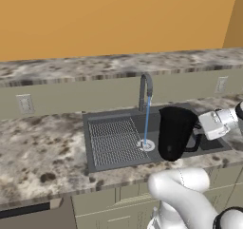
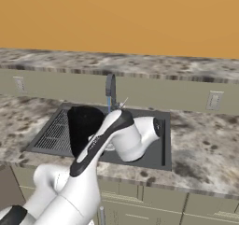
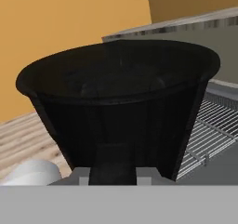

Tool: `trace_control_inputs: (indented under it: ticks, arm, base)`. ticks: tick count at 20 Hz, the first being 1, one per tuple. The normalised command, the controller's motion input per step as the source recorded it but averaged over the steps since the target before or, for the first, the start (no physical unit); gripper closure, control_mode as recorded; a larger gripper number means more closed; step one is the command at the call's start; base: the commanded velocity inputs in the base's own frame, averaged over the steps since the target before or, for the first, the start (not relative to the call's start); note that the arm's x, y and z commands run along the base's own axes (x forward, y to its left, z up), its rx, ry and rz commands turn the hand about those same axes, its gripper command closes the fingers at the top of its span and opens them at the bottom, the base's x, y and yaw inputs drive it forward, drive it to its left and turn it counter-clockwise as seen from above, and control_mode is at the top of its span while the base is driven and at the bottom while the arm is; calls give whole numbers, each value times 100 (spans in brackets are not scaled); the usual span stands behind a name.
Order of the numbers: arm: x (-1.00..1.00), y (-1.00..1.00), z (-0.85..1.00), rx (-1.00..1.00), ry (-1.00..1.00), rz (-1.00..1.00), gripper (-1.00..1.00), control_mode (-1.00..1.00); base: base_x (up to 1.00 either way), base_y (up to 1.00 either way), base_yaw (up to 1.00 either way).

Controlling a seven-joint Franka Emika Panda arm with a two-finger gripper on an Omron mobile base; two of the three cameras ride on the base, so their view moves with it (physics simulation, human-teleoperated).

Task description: Turn on the sink faucet and place the jug under the water for a few seconds to fill it up.

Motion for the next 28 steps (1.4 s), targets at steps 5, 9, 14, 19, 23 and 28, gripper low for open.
trace_control_inputs:
  ticks: [5, 9, 14, 19, 23, 28]
  arm:
    - [0, -2, 0, 0, 1, 0, 100, -100]
    - [0, 0, -3, 0, 0, 0, 100, -100]
    - [3, -11, -9, 0, 1, 0, 100, -100]
    - [1, -32, -17, 0, 16, -4, 100, -100]
    - [15, -57, -13, 4, 17, -1, 100, -100]
    - [23, -42, 0, 2, 4, 0, 100, -100]
  base:
    - [0, 0, 0]
    - [0, 0, 0]
    - [0, 0, 0]
    - [0, 0, 0]
    - [0, 0, 0]
    - [0, 0, 0]
